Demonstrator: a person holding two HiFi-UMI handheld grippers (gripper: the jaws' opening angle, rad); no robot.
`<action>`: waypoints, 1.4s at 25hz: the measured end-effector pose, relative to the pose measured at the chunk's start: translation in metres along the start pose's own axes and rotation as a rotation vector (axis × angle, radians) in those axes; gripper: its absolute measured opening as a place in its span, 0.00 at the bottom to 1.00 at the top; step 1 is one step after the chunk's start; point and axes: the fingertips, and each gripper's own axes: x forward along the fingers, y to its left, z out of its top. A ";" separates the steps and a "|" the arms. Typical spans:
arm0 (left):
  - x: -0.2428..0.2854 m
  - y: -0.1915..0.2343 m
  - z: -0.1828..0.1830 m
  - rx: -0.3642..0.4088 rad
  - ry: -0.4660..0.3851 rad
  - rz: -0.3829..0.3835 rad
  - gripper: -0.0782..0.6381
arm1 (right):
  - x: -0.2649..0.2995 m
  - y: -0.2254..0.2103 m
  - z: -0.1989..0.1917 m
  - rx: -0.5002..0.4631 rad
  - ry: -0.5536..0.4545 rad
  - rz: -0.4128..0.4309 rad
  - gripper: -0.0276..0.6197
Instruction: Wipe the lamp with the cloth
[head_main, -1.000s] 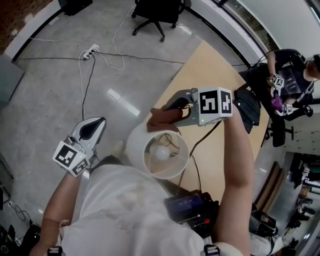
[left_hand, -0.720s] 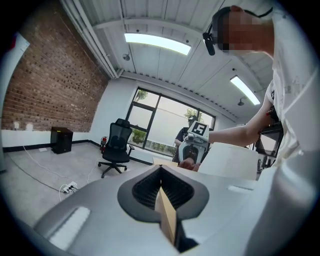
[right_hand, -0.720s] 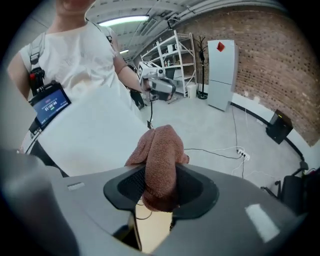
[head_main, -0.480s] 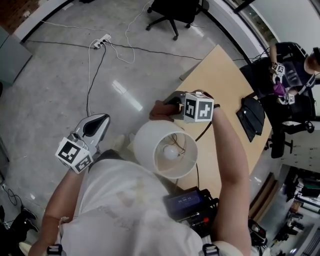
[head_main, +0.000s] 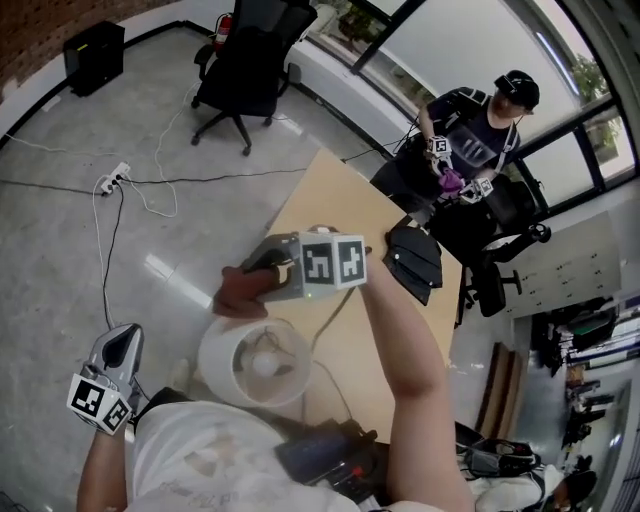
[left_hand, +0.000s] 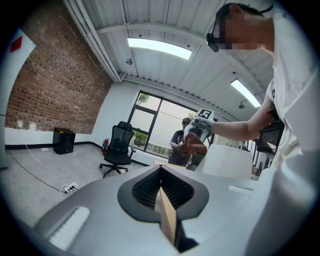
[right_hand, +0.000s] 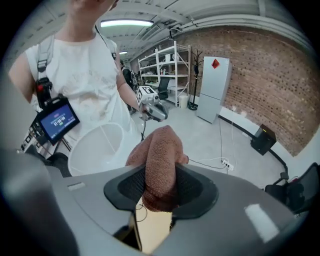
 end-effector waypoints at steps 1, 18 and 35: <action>0.000 -0.001 -0.001 0.001 -0.005 -0.004 0.11 | -0.008 0.007 0.011 -0.006 -0.011 0.027 0.31; -0.044 0.023 -0.009 -0.037 -0.073 0.092 0.11 | 0.059 0.020 0.010 0.102 0.358 0.524 0.30; -0.055 0.023 -0.016 -0.042 -0.058 0.159 0.11 | 0.087 -0.005 -0.011 -0.023 0.277 0.394 0.30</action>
